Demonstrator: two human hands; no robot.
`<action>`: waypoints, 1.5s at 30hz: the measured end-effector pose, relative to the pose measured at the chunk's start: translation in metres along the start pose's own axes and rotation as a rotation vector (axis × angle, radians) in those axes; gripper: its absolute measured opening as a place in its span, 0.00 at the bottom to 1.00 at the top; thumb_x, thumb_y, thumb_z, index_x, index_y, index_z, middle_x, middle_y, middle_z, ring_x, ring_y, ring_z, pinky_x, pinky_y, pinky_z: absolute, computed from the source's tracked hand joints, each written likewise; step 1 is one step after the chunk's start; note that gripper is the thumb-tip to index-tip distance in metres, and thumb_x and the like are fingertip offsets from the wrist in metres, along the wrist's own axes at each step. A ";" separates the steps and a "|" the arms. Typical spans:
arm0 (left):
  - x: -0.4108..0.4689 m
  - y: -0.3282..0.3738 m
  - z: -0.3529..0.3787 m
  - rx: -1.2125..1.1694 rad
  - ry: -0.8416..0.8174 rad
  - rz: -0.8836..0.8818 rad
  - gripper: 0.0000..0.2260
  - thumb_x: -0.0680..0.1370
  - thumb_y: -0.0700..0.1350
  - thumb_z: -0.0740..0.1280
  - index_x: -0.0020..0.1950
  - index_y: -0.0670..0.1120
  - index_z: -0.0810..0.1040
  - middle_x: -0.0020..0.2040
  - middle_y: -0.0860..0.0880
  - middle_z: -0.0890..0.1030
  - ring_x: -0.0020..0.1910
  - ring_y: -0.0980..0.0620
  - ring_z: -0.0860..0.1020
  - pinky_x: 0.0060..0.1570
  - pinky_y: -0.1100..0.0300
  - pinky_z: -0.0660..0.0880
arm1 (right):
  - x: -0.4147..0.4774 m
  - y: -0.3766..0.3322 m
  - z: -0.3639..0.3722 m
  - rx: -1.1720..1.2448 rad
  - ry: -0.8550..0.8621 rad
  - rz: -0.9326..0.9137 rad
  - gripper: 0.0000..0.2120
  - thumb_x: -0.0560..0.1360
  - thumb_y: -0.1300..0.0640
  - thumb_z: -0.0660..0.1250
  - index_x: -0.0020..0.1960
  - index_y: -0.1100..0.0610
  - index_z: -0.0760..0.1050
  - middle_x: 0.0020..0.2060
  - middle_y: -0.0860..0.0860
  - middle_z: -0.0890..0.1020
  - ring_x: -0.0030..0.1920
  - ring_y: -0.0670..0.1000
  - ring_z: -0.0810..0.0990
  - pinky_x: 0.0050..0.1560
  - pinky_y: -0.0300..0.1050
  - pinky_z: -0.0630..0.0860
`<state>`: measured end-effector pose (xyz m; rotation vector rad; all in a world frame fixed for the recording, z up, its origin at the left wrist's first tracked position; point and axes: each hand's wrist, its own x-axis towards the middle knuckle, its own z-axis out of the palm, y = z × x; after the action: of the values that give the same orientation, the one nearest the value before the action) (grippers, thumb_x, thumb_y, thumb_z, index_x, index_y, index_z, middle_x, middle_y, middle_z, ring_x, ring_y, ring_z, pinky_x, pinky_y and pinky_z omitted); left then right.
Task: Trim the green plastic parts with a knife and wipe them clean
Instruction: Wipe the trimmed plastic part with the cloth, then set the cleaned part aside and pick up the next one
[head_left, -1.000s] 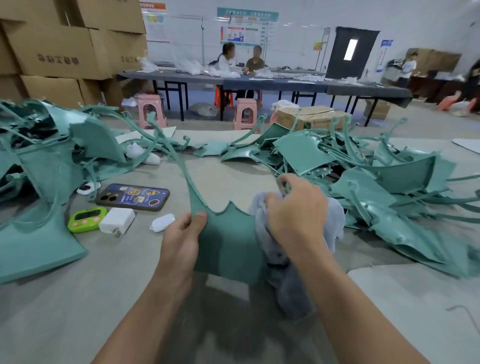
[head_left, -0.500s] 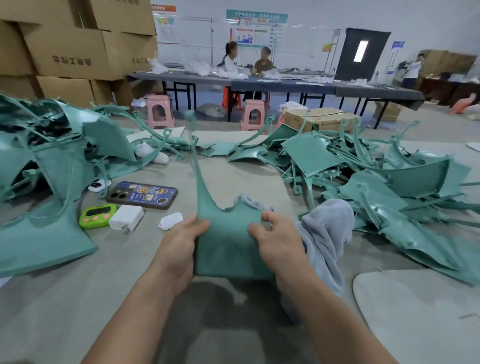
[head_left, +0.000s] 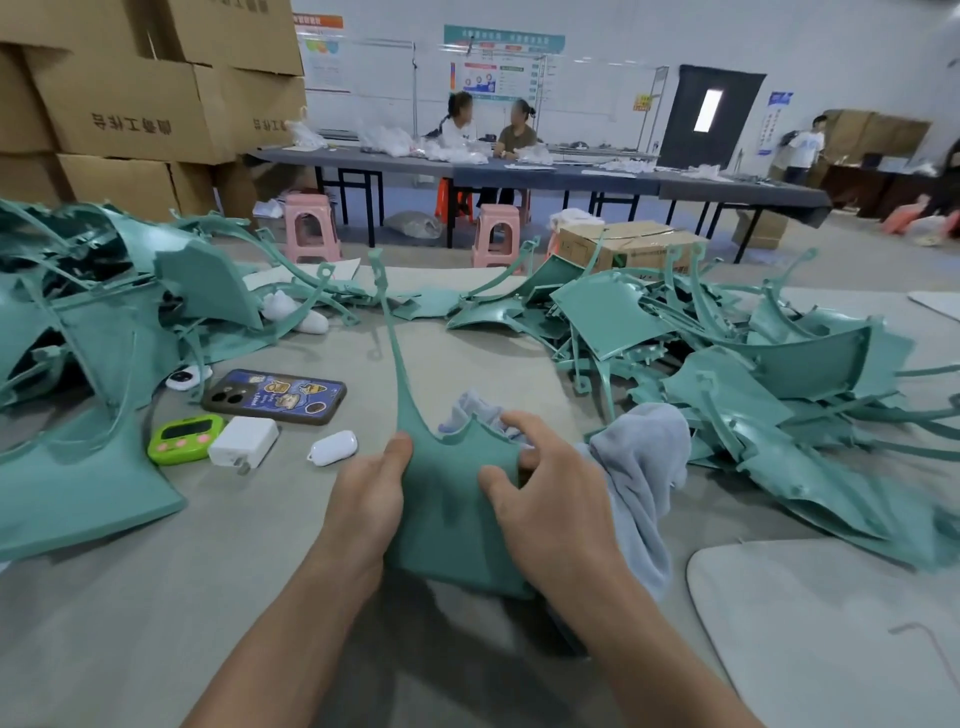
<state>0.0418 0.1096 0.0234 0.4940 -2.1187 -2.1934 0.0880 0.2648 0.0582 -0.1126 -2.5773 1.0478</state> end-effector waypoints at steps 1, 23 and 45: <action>0.000 0.000 0.000 -0.002 0.054 0.011 0.17 0.81 0.53 0.65 0.45 0.40 0.83 0.45 0.43 0.87 0.47 0.42 0.85 0.50 0.44 0.82 | -0.002 -0.002 -0.004 -0.128 0.061 -0.109 0.24 0.73 0.51 0.71 0.68 0.40 0.74 0.49 0.42 0.84 0.50 0.49 0.80 0.50 0.44 0.73; -0.119 0.058 0.072 -0.168 -0.815 0.119 0.15 0.78 0.38 0.64 0.64 0.42 0.81 0.61 0.38 0.82 0.54 0.44 0.83 0.46 0.56 0.81 | -0.057 0.064 -0.139 1.102 -0.123 0.502 0.11 0.76 0.67 0.68 0.56 0.60 0.83 0.52 0.61 0.87 0.49 0.61 0.87 0.42 0.53 0.84; -0.462 -0.196 0.207 0.665 -1.464 -0.168 0.13 0.67 0.71 0.57 0.41 0.72 0.79 0.48 0.60 0.85 0.52 0.54 0.83 0.64 0.46 0.75 | -0.538 0.311 -0.225 1.483 1.152 1.506 0.23 0.79 0.42 0.67 0.53 0.62 0.85 0.43 0.60 0.87 0.38 0.61 0.87 0.36 0.55 0.84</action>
<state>0.4605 0.4390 -0.0789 -1.4853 -3.4722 -1.9780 0.6515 0.5285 -0.1646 -1.6362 -0.0311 1.9938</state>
